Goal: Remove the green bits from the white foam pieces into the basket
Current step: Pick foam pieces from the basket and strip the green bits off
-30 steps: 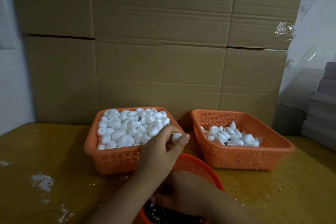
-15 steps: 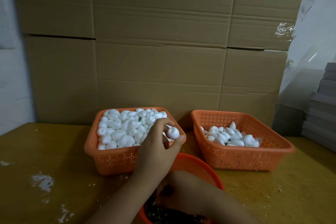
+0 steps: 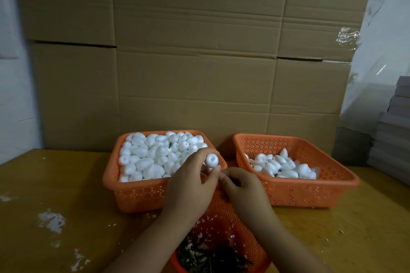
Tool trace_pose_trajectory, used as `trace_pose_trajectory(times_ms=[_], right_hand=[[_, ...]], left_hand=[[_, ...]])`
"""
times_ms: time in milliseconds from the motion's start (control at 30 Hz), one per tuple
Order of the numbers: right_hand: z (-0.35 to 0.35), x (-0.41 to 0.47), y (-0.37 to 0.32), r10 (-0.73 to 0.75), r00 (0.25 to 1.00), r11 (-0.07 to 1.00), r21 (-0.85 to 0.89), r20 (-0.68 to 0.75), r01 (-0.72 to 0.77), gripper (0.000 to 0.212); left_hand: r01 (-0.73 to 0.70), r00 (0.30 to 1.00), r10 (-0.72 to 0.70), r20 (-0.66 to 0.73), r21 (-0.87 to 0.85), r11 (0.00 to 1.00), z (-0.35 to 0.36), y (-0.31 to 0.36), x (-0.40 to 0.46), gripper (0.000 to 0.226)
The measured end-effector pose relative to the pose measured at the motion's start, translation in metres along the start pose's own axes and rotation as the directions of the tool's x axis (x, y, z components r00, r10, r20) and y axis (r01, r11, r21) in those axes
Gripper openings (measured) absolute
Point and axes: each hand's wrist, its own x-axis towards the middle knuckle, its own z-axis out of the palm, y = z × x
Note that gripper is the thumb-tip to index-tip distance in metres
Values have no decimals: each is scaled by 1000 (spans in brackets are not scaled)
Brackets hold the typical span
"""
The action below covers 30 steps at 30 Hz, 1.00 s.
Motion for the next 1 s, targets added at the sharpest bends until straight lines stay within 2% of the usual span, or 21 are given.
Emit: trace_pose_trajectory(times_ms=[267, 433, 600, 733, 1000], right_hand=[[-1, 1, 4, 61, 996, 998, 16, -60, -60, 30], [-3, 2, 5, 41, 990, 993, 119, -132, -25, 24], [-6, 1, 5, 10, 975, 978, 207, -221, 37, 18], [-6, 2, 5, -28, 952, 982, 169, -305, 83, 18], [-9, -1, 0, -35, 932, 967, 224, -360, 123, 15]], left_hand=[[-45, 999, 47, -22, 105, 993, 1, 4, -1, 16], [-101, 995, 97, 29, 238, 966, 1, 9, -5, 14], [-73, 993, 54, 103, 189, 979, 1, 4, -6, 15], [-82, 989, 54, 137, 205, 975, 2, 3, -5, 10], [-102, 988, 71, 137, 230, 968, 3, 3, -6, 8]])
